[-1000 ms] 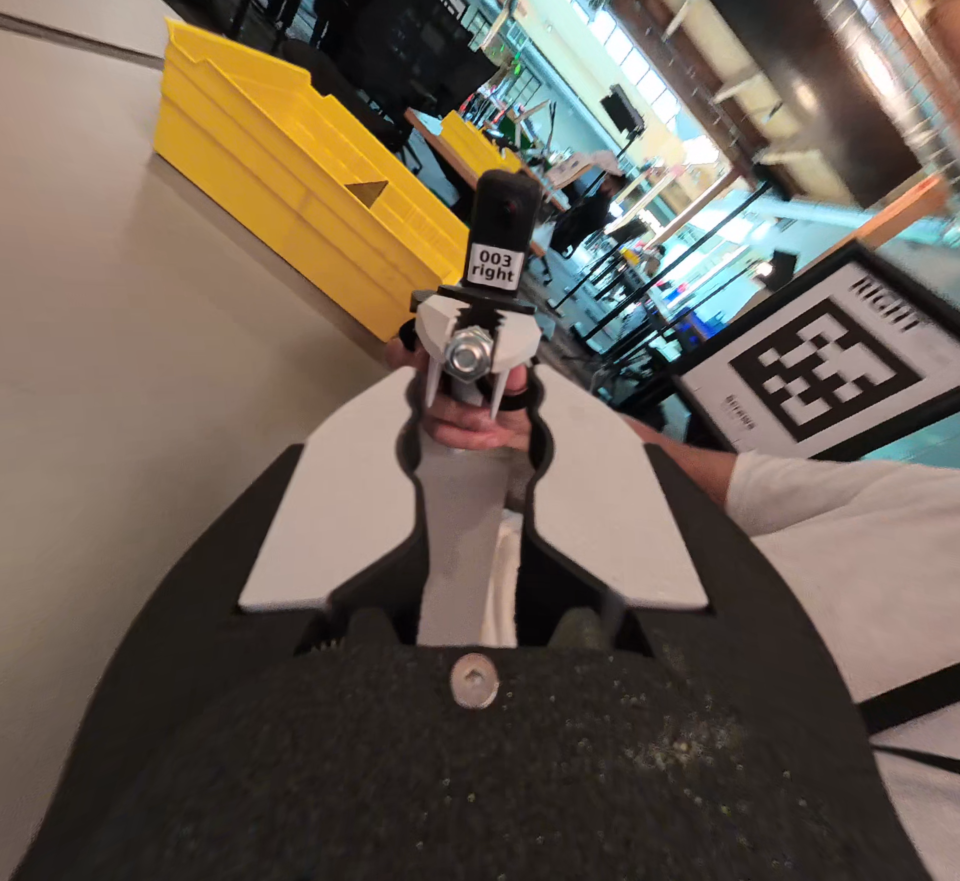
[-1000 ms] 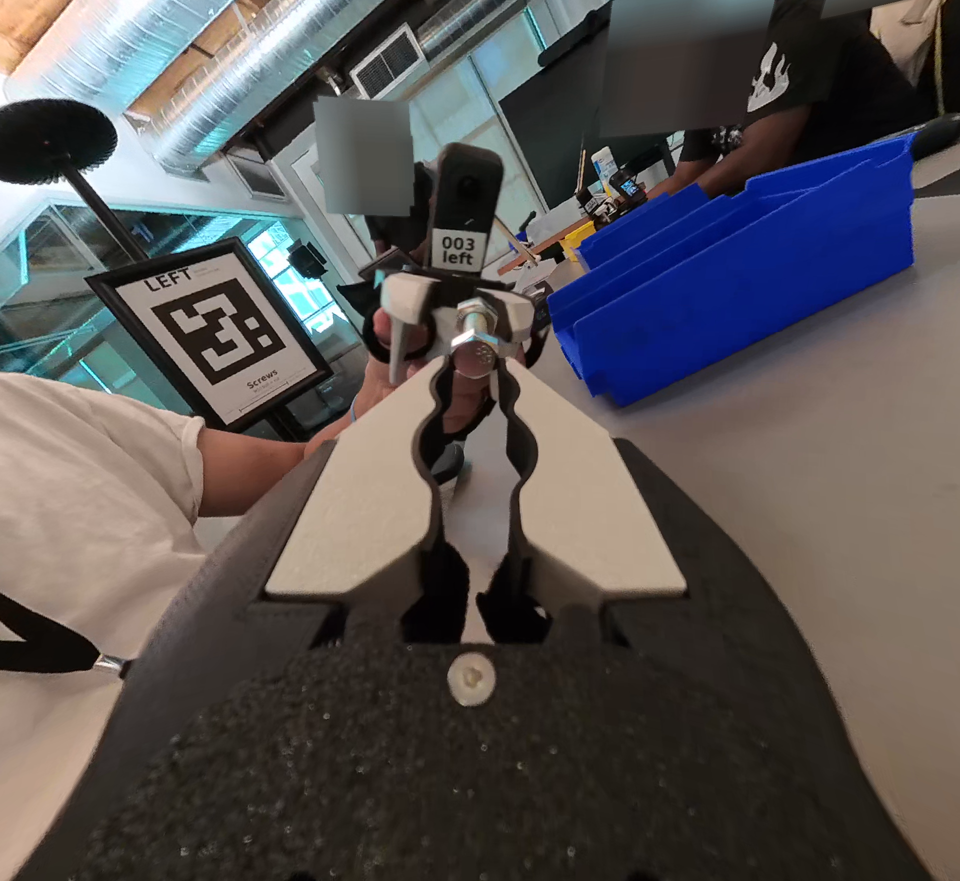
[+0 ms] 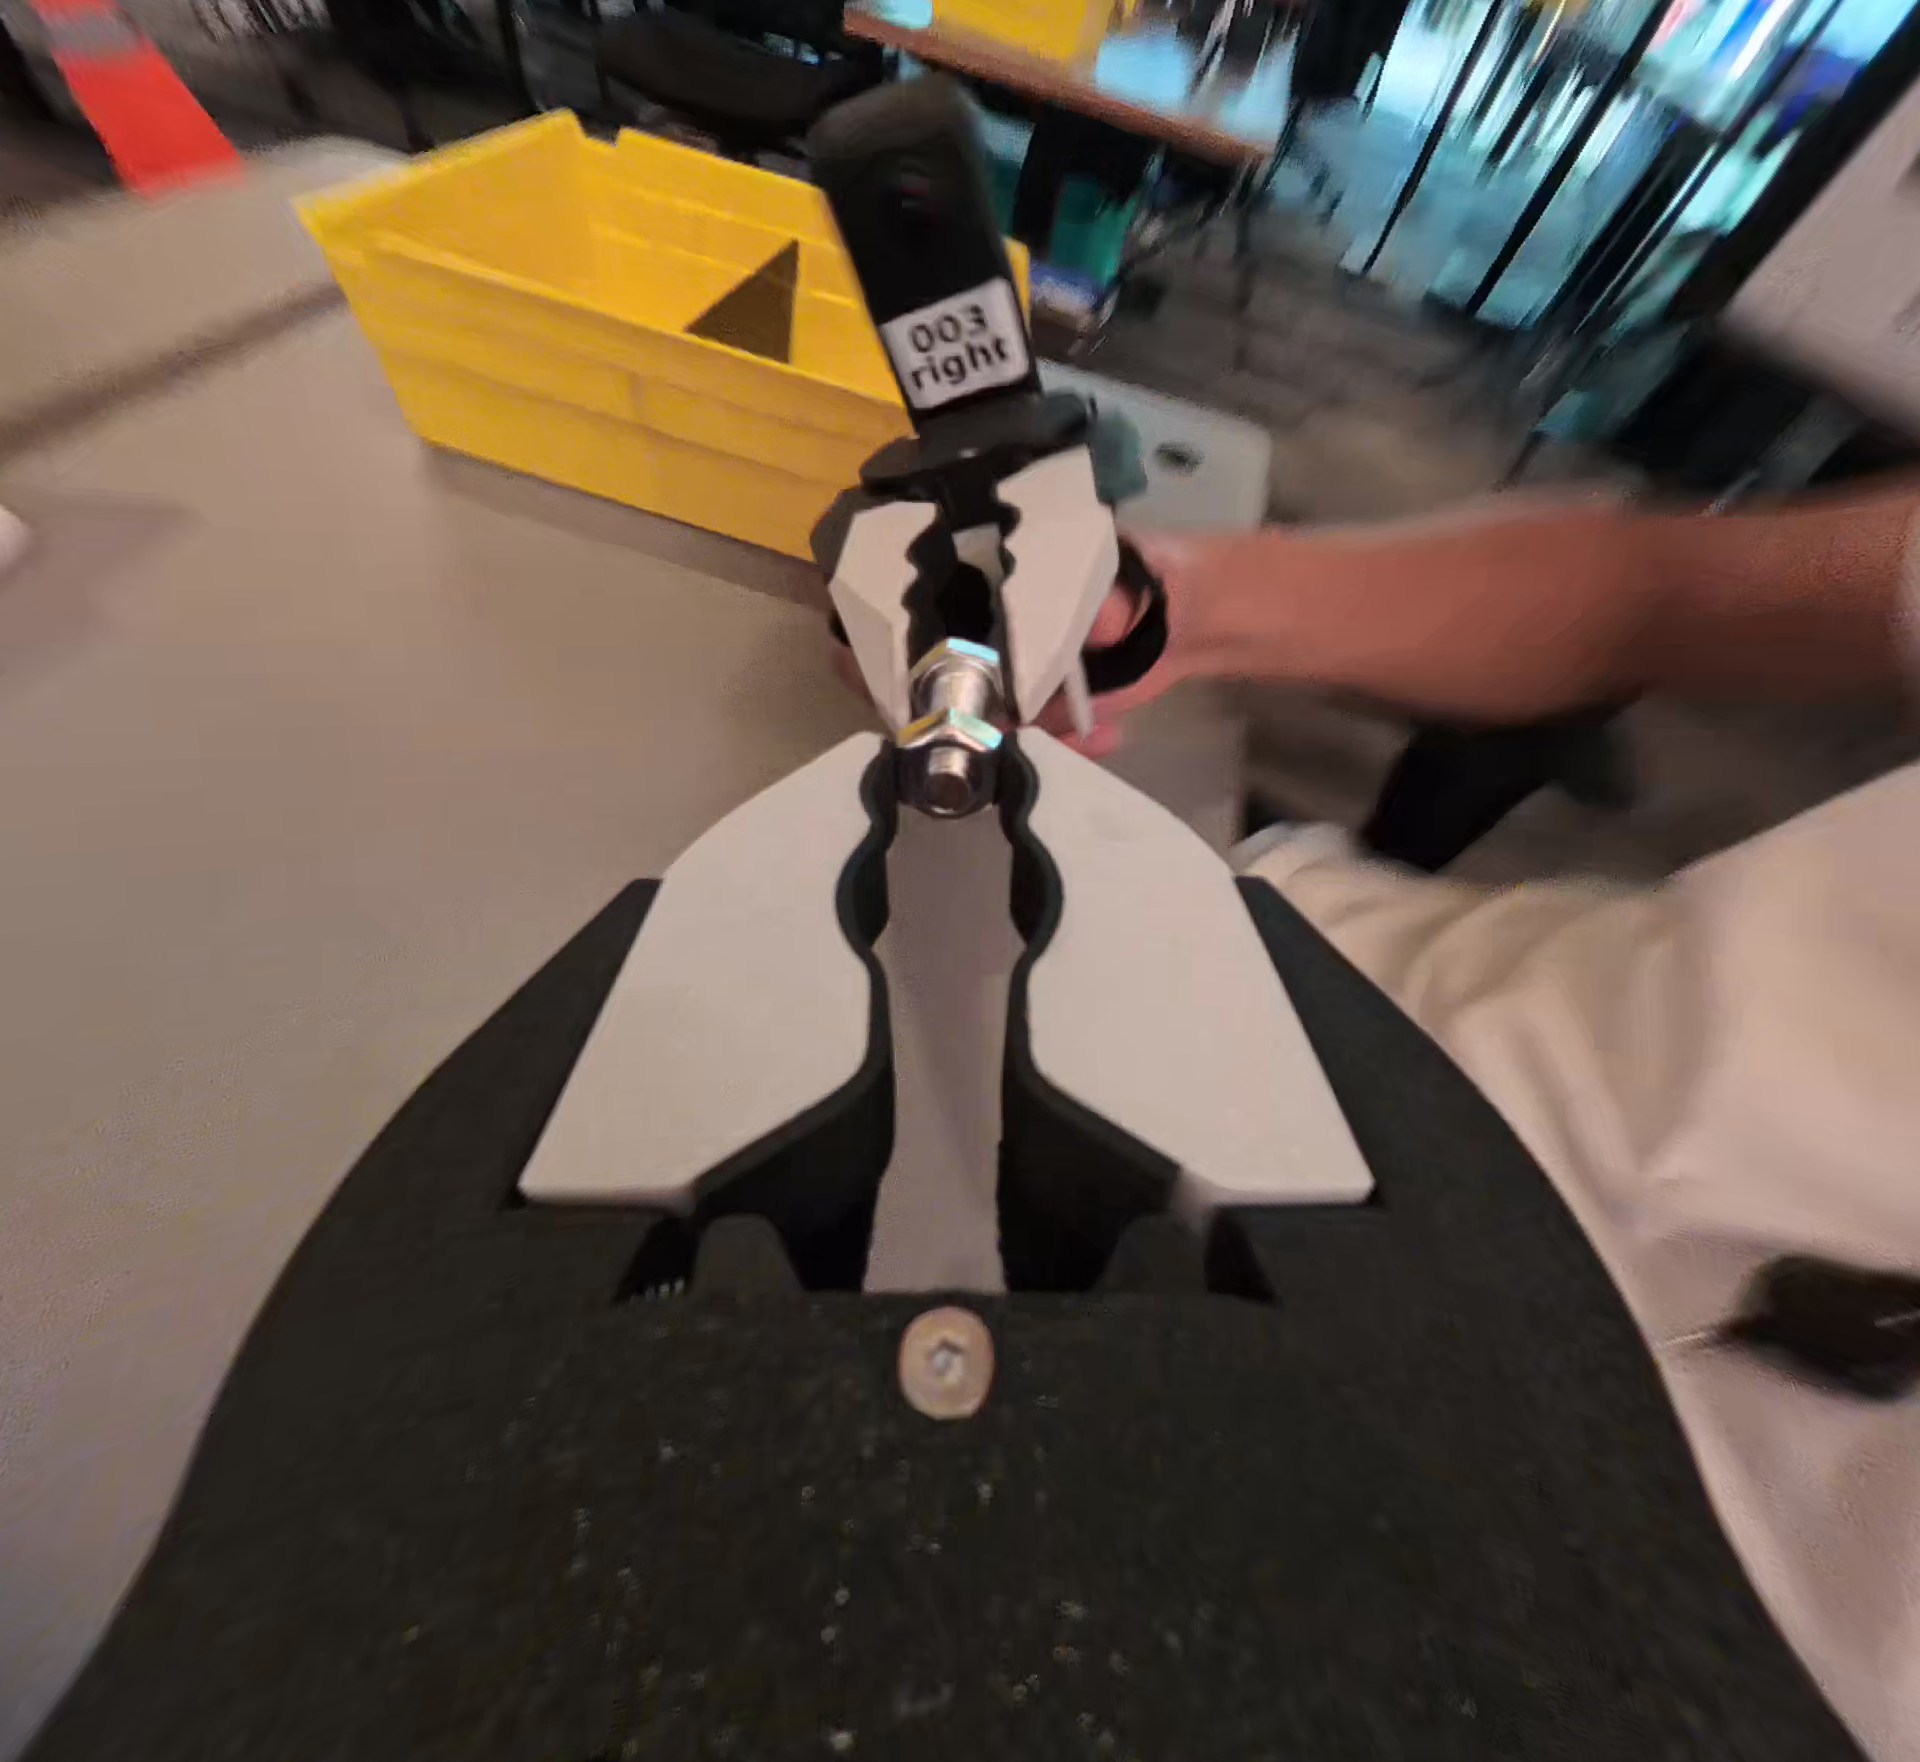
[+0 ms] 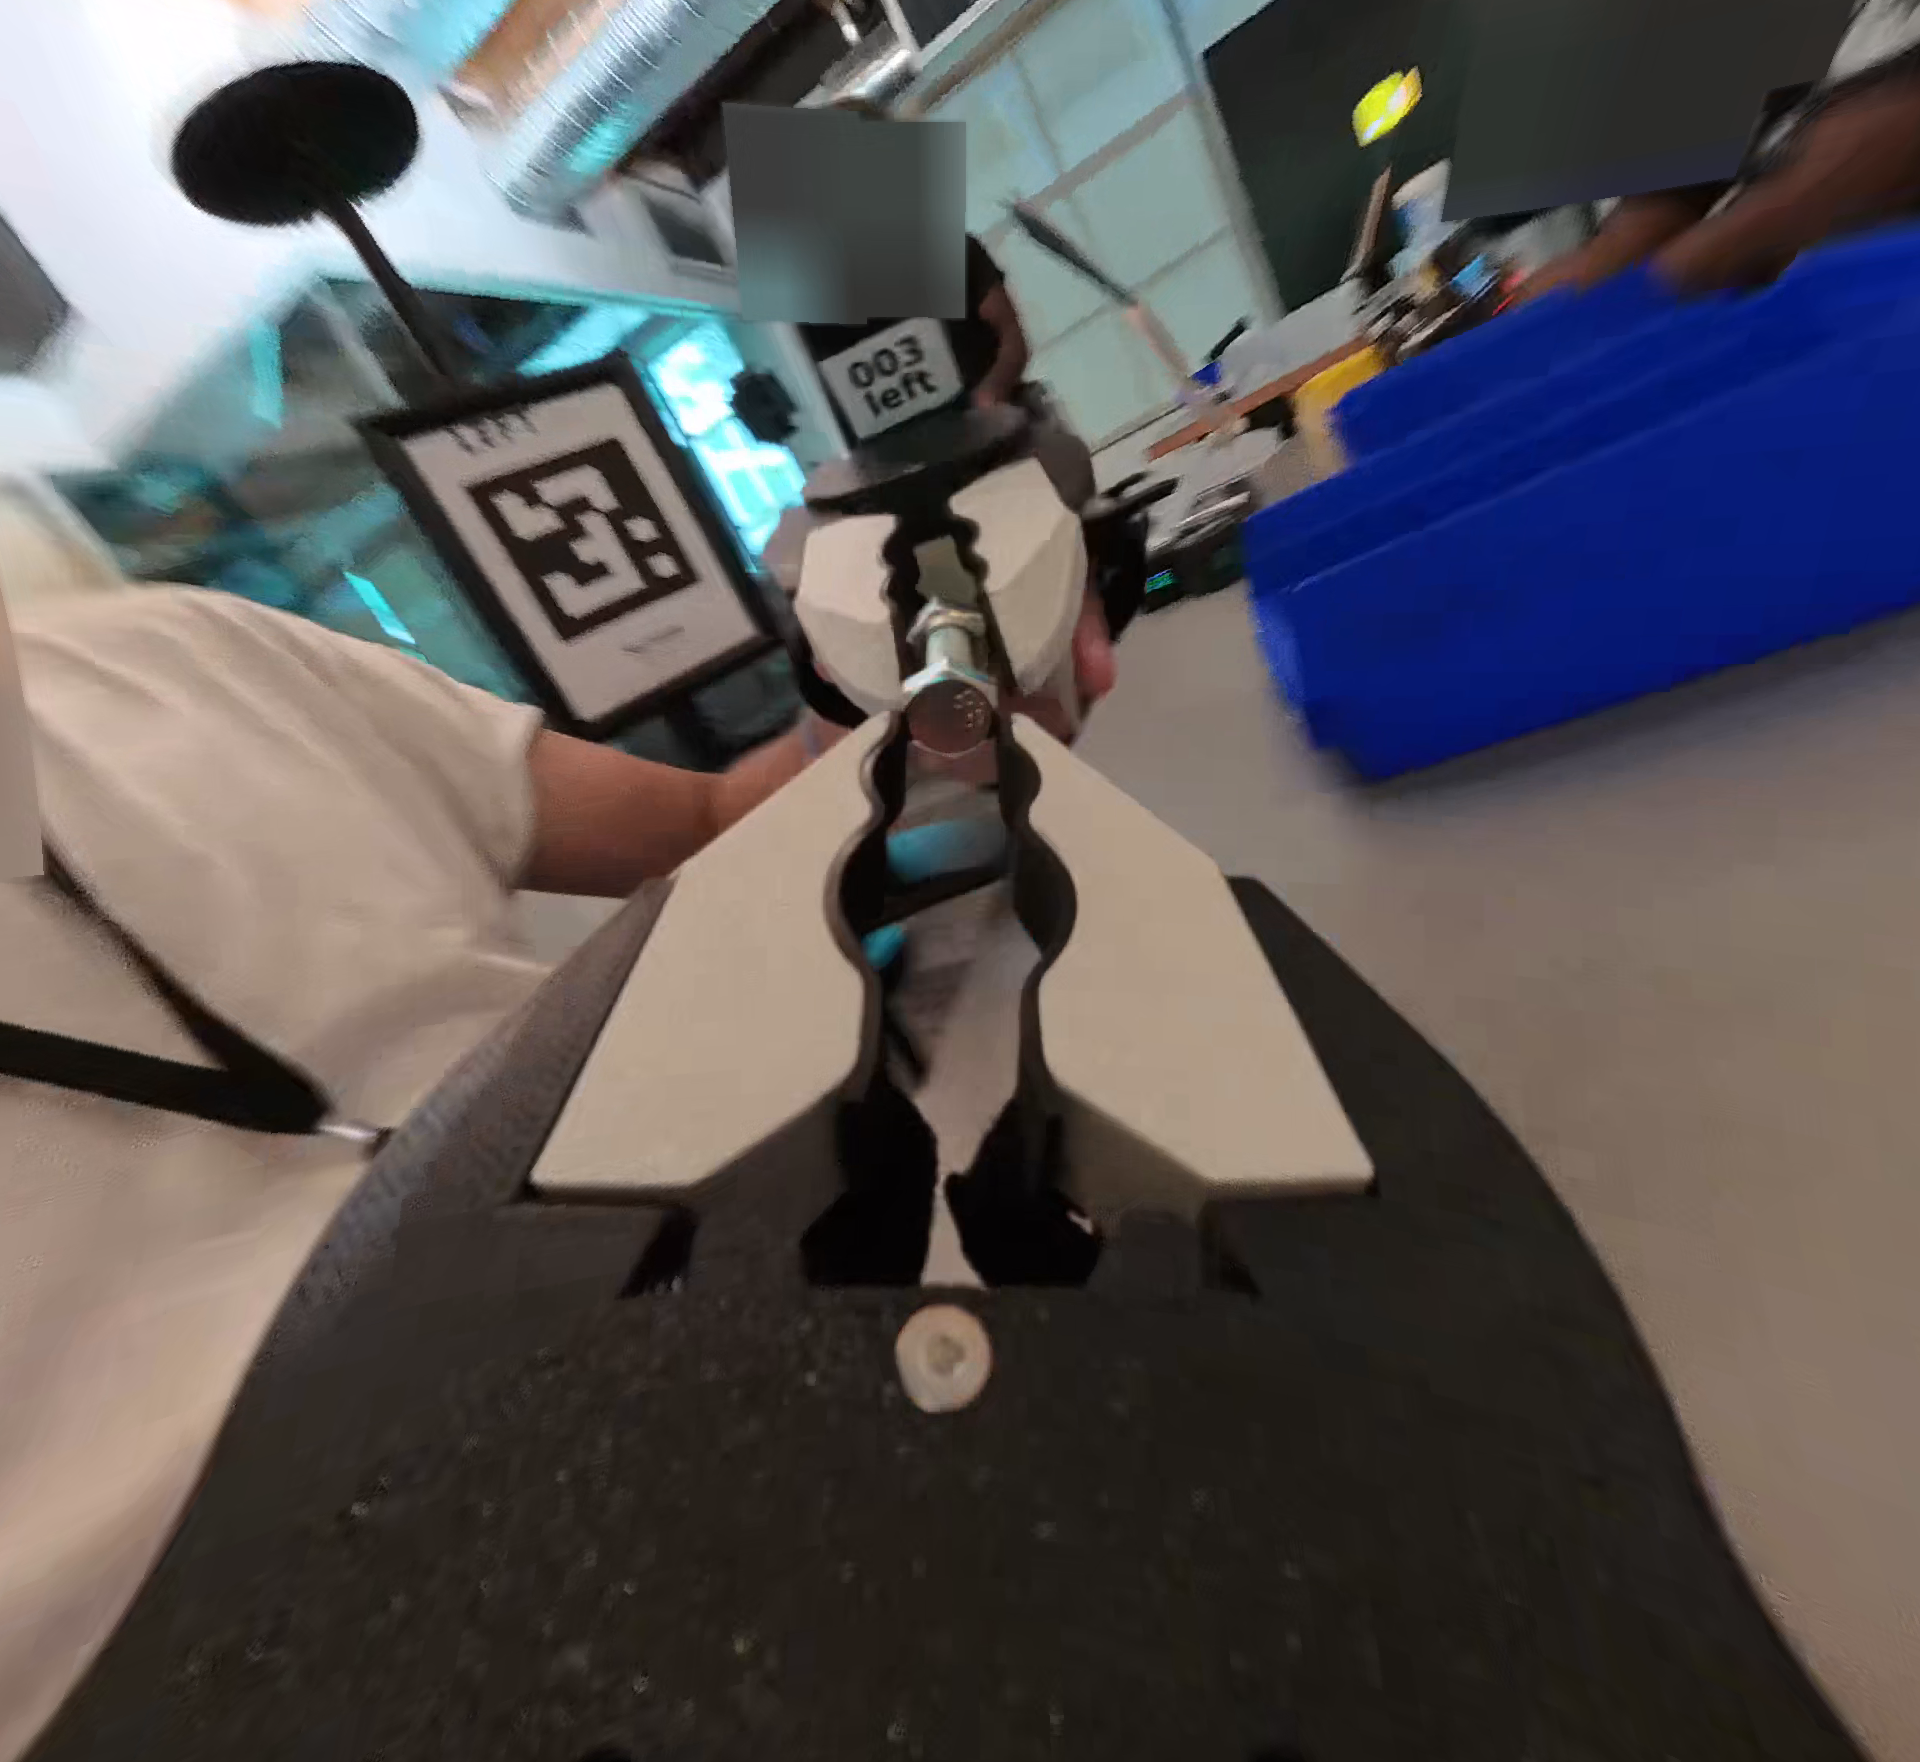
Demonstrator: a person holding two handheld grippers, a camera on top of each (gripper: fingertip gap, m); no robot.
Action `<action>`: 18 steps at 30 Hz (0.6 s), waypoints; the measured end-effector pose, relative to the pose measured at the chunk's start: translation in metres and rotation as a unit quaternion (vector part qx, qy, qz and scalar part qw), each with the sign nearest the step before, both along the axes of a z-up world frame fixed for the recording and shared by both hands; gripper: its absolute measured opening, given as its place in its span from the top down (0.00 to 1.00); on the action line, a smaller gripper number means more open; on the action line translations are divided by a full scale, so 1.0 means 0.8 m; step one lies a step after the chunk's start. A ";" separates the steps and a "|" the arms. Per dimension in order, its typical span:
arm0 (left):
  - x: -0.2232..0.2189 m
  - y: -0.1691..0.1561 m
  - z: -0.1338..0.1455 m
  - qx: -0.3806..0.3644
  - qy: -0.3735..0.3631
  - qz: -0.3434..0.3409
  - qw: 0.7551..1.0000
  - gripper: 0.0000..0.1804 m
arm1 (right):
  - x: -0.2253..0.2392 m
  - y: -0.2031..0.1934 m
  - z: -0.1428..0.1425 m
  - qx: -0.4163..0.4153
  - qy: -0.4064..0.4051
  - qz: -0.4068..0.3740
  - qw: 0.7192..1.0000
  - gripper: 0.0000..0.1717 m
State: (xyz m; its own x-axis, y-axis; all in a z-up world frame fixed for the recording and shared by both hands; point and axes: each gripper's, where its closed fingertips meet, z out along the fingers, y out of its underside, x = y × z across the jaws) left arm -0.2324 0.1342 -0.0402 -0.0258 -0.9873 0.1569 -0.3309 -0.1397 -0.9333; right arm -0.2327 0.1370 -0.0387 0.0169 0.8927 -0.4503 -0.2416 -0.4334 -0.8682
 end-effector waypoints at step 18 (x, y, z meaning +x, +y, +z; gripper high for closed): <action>-0.015 0.043 -0.044 0.131 0.093 0.011 0.987 0.69 | 0.022 0.035 -0.010 -0.071 0.010 -0.071 0.995 0.91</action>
